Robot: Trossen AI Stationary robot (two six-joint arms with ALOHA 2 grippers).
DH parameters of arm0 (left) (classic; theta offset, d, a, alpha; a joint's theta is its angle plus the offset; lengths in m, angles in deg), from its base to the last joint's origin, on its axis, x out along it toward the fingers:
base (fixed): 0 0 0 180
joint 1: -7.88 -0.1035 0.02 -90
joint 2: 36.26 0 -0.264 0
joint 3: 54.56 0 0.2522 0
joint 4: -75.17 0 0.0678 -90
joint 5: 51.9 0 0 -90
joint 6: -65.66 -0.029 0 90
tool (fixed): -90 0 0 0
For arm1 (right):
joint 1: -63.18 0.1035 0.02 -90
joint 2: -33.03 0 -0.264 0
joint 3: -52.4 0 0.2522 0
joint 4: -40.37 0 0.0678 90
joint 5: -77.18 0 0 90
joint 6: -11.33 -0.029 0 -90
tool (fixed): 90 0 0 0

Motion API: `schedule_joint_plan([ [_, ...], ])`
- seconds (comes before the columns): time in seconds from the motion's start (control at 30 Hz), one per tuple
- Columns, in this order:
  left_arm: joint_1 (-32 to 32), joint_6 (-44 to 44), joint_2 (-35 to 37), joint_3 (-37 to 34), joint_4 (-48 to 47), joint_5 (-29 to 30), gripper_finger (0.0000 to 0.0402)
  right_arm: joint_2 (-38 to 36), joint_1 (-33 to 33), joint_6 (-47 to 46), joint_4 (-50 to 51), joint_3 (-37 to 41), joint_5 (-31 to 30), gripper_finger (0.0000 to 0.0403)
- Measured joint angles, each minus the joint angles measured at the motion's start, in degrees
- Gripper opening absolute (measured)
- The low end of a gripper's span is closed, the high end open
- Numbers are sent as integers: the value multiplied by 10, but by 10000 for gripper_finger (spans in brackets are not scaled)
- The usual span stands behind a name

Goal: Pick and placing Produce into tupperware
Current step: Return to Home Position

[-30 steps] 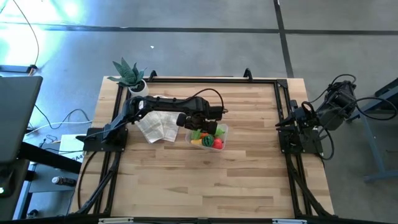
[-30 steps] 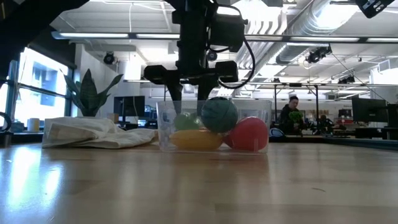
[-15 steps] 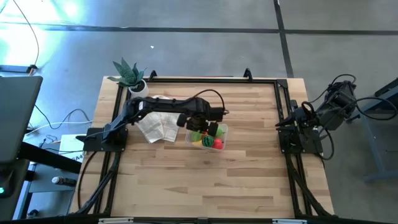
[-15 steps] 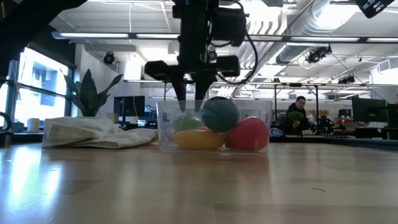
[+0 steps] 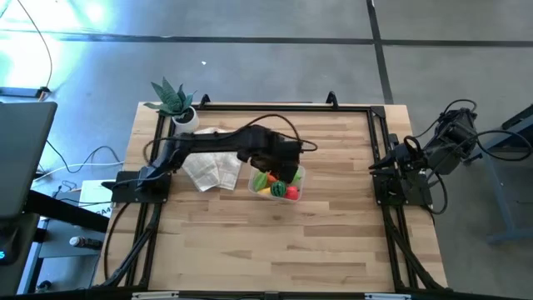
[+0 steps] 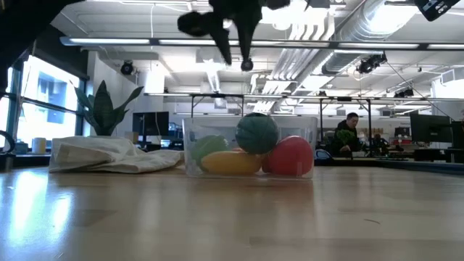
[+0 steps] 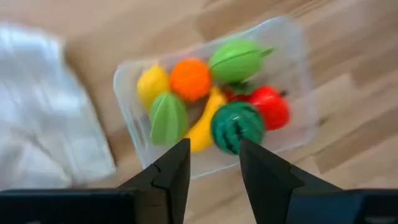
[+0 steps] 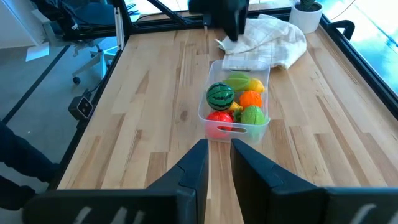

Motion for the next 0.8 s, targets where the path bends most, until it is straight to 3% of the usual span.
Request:
schedule_joint_plan([
  [0.3, 93, -143, 67, -17, 27, 134, 115, 0, 0, 0, 0, 0, 0, 58],
  [0.53, 137, -381, 60, -16, 16, 144, 66, 0, 0, 0, 0, 0, 0, 58],
  [0.7, 146, -433, 49, -17, 51, 144, 26, 0, 0, 0, 0, 0, 0, 58],
  [0.8, 145, -513, 48, -17, 67, 144, 8, 0, 0, 0, 0, 0, 0, 58],
])
